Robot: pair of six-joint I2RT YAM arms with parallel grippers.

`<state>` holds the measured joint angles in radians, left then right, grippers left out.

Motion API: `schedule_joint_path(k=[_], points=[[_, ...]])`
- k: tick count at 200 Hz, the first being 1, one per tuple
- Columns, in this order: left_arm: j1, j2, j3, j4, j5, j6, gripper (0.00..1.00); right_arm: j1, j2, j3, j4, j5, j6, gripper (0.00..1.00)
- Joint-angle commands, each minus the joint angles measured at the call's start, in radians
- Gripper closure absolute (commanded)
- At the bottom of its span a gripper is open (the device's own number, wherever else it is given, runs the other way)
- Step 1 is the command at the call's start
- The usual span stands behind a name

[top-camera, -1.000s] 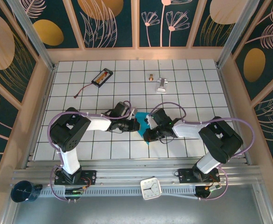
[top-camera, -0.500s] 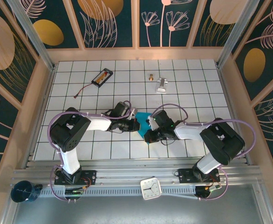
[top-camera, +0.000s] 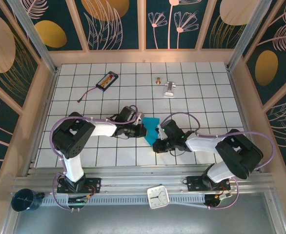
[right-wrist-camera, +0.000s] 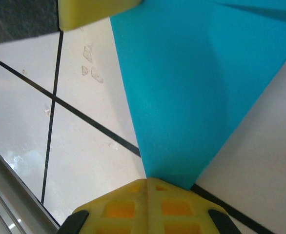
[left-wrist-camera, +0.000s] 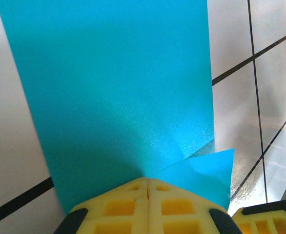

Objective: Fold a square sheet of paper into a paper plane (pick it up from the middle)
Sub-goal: Third fold the triangle at the center of the table.

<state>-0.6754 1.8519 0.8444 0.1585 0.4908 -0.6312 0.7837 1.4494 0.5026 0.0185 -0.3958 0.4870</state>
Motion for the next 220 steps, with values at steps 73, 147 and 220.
schedule_joint_path(k=[73,147,220], points=[[0.005,0.084,-0.039,-0.142,-0.142,0.031,1.0,0.005,-0.156,0.032,-0.222,-0.016,0.022,1.0],[0.006,0.092,-0.042,-0.129,-0.132,0.023,1.0,-0.039,-0.014,0.134,-0.05,-0.074,0.032,1.0],[0.005,0.083,-0.033,-0.137,-0.132,0.027,1.0,-0.069,0.092,0.053,-0.003,-0.066,0.021,1.0]])
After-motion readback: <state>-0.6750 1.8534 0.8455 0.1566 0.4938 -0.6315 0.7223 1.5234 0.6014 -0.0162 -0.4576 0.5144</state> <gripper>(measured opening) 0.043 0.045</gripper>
